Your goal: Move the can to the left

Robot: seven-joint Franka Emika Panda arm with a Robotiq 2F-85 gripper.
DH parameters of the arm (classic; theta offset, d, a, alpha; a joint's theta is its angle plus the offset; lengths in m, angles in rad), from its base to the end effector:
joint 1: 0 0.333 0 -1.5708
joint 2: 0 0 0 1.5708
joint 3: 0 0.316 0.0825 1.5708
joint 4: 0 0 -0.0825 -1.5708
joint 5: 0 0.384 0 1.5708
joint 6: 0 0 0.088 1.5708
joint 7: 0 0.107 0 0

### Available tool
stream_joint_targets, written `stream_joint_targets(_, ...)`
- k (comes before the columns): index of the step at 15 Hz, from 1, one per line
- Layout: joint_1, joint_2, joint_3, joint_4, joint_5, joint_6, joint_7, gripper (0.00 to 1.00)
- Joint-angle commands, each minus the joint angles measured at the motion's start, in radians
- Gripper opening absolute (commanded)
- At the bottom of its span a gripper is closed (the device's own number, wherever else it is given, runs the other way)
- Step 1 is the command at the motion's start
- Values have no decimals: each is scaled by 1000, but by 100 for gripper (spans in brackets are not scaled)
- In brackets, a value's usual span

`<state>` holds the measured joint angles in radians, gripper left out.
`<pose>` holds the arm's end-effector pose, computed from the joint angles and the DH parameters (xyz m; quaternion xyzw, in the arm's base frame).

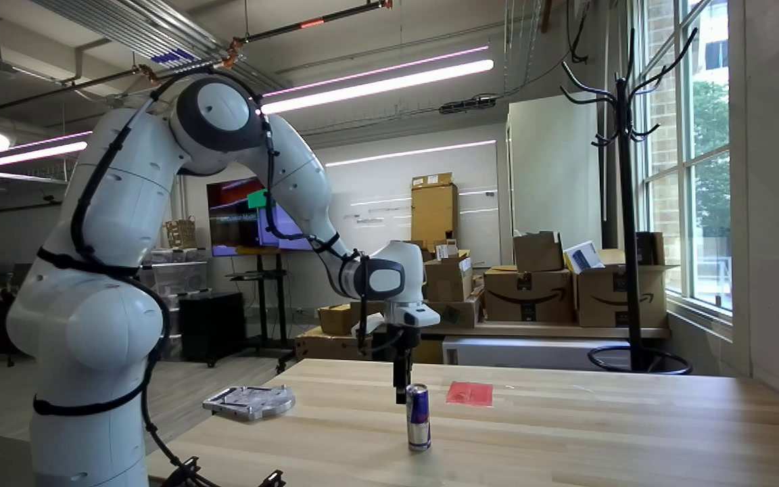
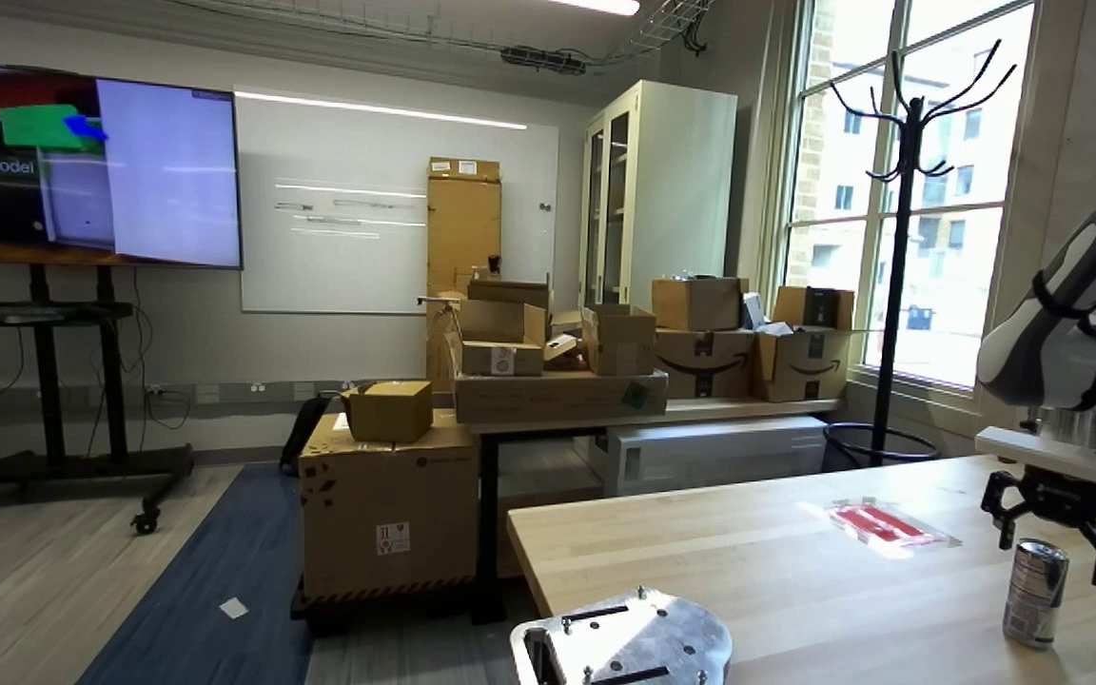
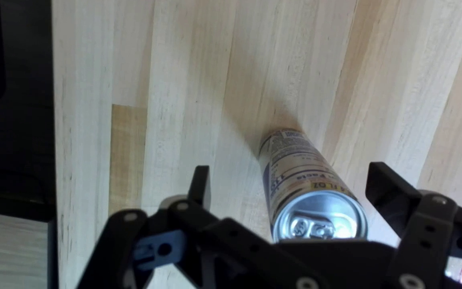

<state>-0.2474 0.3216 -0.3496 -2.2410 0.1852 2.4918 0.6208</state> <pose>0.4443 -0.3062 0.2280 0.7792 -0.6264 -0.0220 0.0005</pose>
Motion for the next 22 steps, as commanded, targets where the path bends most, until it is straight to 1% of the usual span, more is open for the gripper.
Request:
stream_joint_targets(1, -2, 23, 18, 53, 13, 1, -31, 100)
stream_joint_targets(6, 12, 53, 22, 96, -9, -19, -29, 100)
stream_joint_targets(14, 18, 101, 18, 125, -24, -31, -40, 100)
stream_joint_targets(22, -16, 131, 22, 142, 11, -35, -62, 100)
